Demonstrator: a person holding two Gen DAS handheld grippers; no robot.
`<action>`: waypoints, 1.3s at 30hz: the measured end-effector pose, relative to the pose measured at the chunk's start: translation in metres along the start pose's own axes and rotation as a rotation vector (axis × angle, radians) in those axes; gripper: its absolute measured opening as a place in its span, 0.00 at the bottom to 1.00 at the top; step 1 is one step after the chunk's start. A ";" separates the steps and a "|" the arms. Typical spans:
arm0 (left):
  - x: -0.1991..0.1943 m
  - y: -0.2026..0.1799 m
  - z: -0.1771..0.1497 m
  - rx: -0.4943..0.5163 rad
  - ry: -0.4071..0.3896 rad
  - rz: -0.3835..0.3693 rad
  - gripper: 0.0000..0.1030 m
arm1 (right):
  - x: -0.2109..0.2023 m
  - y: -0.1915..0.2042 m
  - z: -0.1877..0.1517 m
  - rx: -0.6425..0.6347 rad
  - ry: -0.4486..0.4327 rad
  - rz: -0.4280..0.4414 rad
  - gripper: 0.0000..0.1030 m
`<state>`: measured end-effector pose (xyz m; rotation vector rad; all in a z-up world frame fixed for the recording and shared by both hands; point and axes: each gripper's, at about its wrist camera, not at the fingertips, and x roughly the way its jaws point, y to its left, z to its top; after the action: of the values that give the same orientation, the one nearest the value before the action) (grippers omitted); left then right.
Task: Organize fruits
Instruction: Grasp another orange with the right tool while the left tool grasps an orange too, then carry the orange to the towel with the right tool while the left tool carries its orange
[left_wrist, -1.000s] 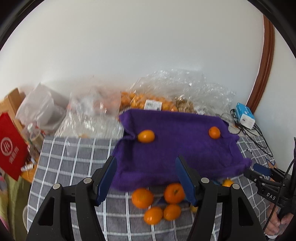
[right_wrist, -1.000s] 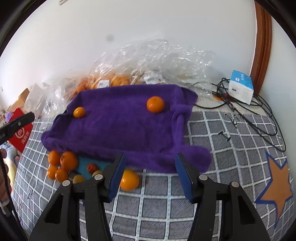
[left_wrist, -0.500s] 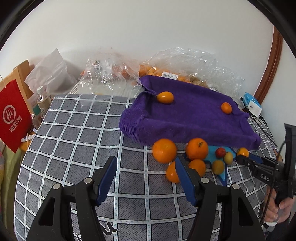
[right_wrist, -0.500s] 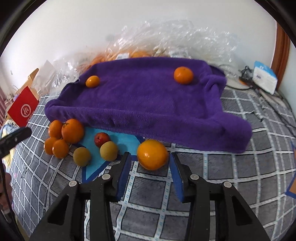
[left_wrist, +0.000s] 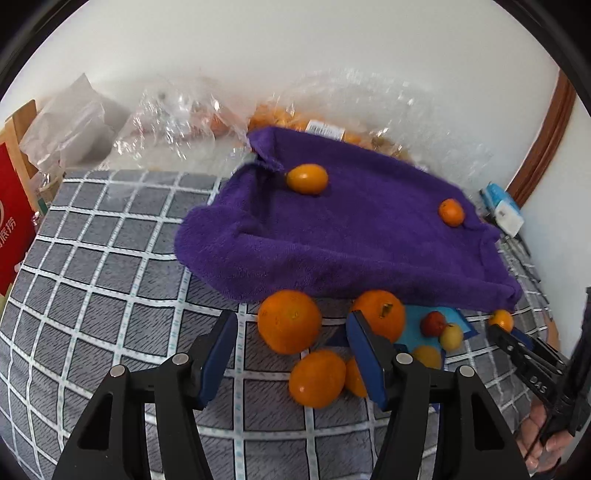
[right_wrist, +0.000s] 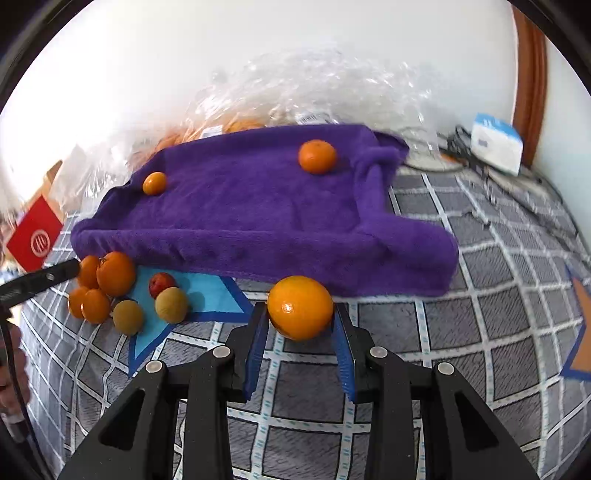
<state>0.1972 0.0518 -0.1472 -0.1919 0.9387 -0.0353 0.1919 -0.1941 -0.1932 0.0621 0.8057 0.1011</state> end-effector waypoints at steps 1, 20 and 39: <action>0.006 0.000 0.002 -0.010 0.021 0.001 0.54 | 0.000 0.000 0.000 0.005 -0.001 -0.001 0.34; -0.025 0.049 -0.017 -0.069 0.045 0.099 0.36 | -0.002 0.010 -0.005 -0.043 -0.028 -0.050 0.34; -0.028 0.047 -0.062 -0.021 -0.076 0.047 0.46 | -0.006 0.009 -0.007 -0.036 -0.030 -0.045 0.34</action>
<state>0.1280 0.0920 -0.1688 -0.1894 0.8677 0.0249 0.1818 -0.1853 -0.1926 0.0110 0.7743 0.0719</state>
